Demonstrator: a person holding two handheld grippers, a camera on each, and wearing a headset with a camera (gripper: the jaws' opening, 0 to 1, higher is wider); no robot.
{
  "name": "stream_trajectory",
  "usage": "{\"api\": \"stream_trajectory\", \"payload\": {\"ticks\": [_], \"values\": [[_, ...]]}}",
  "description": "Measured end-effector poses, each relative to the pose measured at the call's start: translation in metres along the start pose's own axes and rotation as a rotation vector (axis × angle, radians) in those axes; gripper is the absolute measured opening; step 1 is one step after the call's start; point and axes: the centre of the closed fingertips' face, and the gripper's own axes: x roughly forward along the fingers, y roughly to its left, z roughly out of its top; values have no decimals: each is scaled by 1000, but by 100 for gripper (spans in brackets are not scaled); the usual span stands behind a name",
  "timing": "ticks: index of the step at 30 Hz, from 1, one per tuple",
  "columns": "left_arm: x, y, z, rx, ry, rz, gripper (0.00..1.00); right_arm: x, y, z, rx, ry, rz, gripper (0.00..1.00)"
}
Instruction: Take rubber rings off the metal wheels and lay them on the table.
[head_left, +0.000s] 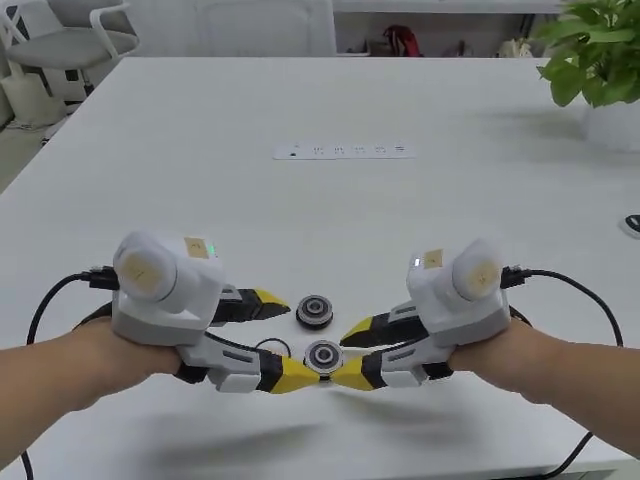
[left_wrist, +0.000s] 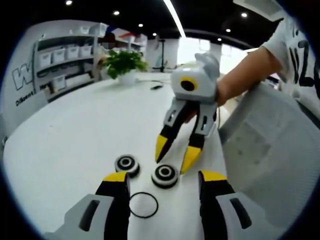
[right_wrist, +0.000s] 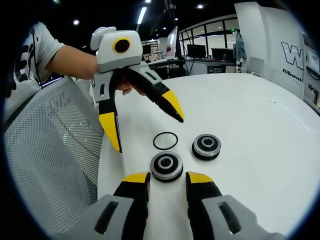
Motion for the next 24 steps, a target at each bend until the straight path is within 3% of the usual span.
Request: {"api": "stream_trajectory", "payload": {"ticks": [24], "values": [[19,-5,-8,-16,41,-30,39,2,1,-4,-6,10,-1,19]]}}
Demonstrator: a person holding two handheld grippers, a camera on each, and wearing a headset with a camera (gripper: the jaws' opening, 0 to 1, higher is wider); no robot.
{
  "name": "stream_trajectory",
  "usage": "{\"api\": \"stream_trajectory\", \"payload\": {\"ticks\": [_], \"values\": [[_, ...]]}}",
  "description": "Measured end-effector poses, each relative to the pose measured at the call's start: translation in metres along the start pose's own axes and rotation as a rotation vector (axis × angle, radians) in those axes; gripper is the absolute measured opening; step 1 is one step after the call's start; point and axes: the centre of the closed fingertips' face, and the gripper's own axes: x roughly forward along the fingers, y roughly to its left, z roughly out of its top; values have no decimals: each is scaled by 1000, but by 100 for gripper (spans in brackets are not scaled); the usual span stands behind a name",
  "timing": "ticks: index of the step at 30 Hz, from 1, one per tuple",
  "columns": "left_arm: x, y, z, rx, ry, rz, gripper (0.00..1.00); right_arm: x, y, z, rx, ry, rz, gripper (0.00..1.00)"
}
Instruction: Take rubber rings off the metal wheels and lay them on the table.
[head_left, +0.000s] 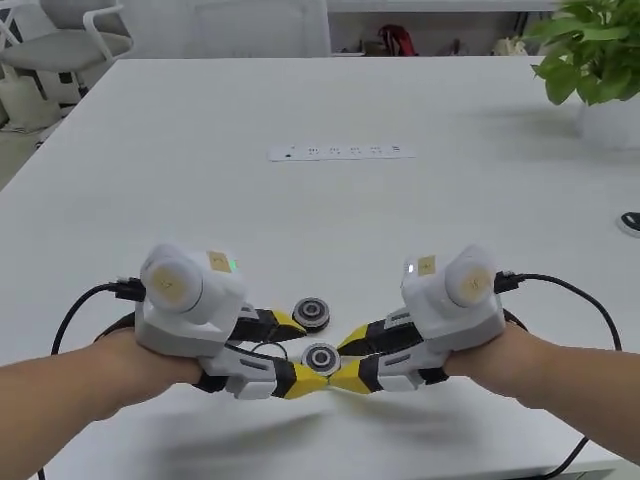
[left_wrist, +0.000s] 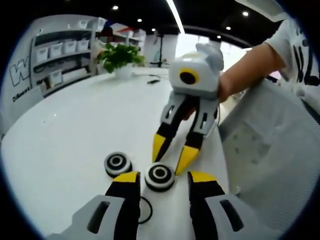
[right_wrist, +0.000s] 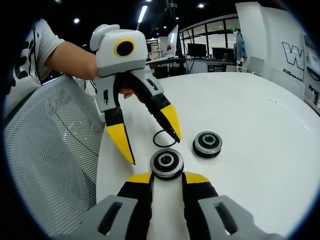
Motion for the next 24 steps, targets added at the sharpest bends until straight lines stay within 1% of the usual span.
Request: {"api": "stream_trajectory", "payload": {"ticks": [6,10,15,17,20,24], "values": [[3,0,-2,-6,12,0,33,0,0,0,6,-1,0,18],[5,-2,-1,-6,13,-4,31,0,0,-1,8,0,0,18],[8,-3,-3,-12,17,-6,29,0,0,-2,11,1,0,18],[8,-2,-3,-12,21,-4,27,0,1,-2,15,3,2,17],[8,0,-4,-26,21,9,22,0,1,-3,17,3,3,17],[9,1,-3,-13,25,18,19,0,1,-3,19,3,4,17]]}}
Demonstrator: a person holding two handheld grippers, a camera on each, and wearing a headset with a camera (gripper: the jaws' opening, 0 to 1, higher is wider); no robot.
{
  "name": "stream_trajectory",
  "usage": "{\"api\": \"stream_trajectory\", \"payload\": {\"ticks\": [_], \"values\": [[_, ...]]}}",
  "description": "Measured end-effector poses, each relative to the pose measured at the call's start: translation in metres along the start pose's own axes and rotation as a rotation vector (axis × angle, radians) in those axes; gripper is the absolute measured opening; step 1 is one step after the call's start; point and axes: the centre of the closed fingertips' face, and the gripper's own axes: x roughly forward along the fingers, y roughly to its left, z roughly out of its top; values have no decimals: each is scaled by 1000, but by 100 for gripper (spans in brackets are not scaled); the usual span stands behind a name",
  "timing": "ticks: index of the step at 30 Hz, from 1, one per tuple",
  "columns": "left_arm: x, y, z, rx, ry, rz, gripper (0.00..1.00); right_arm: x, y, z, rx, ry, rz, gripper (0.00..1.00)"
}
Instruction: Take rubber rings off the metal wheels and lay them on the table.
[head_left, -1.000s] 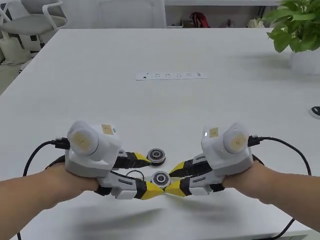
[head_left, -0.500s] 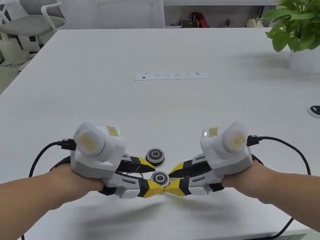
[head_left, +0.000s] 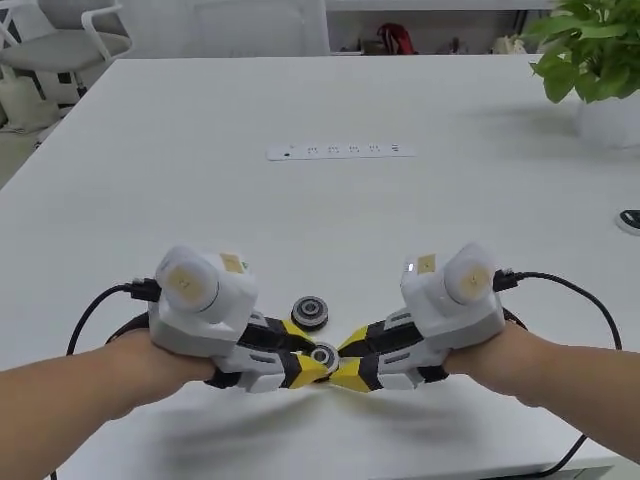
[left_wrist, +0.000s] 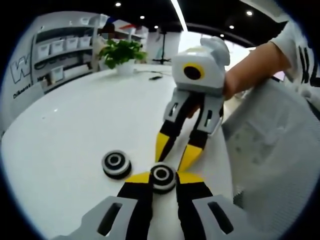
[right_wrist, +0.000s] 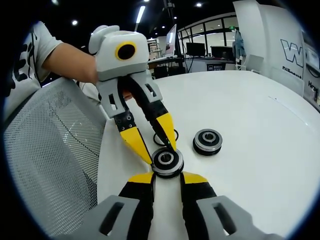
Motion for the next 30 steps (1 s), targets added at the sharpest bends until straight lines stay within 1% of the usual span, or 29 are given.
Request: {"api": "stream_trajectory", "payload": {"ticks": [1,2,4,5,6,7,8,9,10,12,19,30], "values": [[1,1,-1,5,8,10,17,0,0,0,0,-1,0,17],[1,3,0,10,4,19,15,0,0,0,1,-1,0,17],[2,2,0,-3,3,19,14,0,0,0,2,-1,0,17],[2,1,0,12,4,19,15,0,0,0,2,-1,1,17],[2,3,-1,40,10,28,14,0,0,0,2,-1,1,17],[2,1,-1,52,11,26,14,0,0,0,3,-1,1,17],[2,1,-1,79,16,30,14,0,0,0,5,-2,1,17],[2,0,-1,87,16,33,14,0,0,0,8,-3,1,16],[2,1,-1,78,18,37,14,0,0,0,12,-4,1,16],[2,2,-1,77,16,38,14,0,0,0,29,-7,3,16],[2,2,-1,72,3,48,13,-1,0,-1,44,-7,7,15],[2,3,-1,72,0,56,13,-3,0,-2,65,-6,16,8]]}}
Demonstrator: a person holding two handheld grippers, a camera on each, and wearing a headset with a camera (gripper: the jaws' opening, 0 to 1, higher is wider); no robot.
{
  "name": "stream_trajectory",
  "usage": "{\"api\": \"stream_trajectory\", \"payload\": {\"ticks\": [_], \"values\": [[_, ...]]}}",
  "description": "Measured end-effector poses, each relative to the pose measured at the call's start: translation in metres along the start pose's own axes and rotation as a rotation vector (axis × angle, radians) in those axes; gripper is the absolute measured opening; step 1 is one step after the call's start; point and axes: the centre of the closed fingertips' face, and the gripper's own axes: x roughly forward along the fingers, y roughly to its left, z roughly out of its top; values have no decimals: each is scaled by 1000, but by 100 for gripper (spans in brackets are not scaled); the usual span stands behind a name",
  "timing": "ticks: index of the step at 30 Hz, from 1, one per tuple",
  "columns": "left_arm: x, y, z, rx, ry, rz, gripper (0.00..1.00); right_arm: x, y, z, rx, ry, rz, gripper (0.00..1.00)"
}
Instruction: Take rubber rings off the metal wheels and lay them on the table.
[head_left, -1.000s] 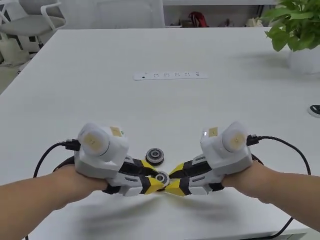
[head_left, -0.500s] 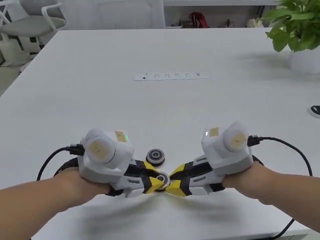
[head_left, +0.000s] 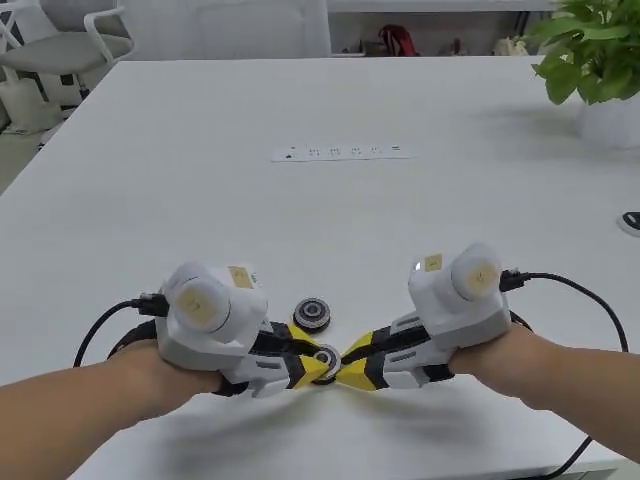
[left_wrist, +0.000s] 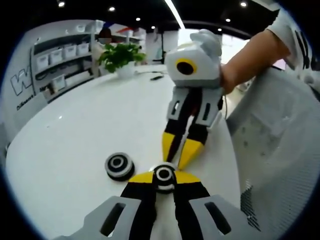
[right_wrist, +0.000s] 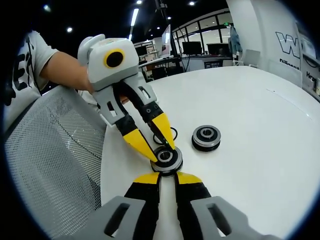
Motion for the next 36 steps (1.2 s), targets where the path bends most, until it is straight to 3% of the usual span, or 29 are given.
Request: {"api": "stream_trajectory", "payload": {"ticks": [12,13,14,23,31,36], "values": [[0,0,0,-3,0,10,13,0,-1,-1,26,-5,-1,4],[0,-1,0,-4,0,8,13,0,-5,-1,33,-2,-26,0],[0,-1,0,-1,0,11,13,2,-3,-1,43,-2,-8,0],[1,-1,0,11,12,10,12,1,-8,-2,91,0,-34,0],[0,-1,-1,14,14,15,12,-2,-12,-1,174,-20,-38,0],[0,0,-1,15,14,19,12,-7,-17,4,230,-58,-46,0]]}}
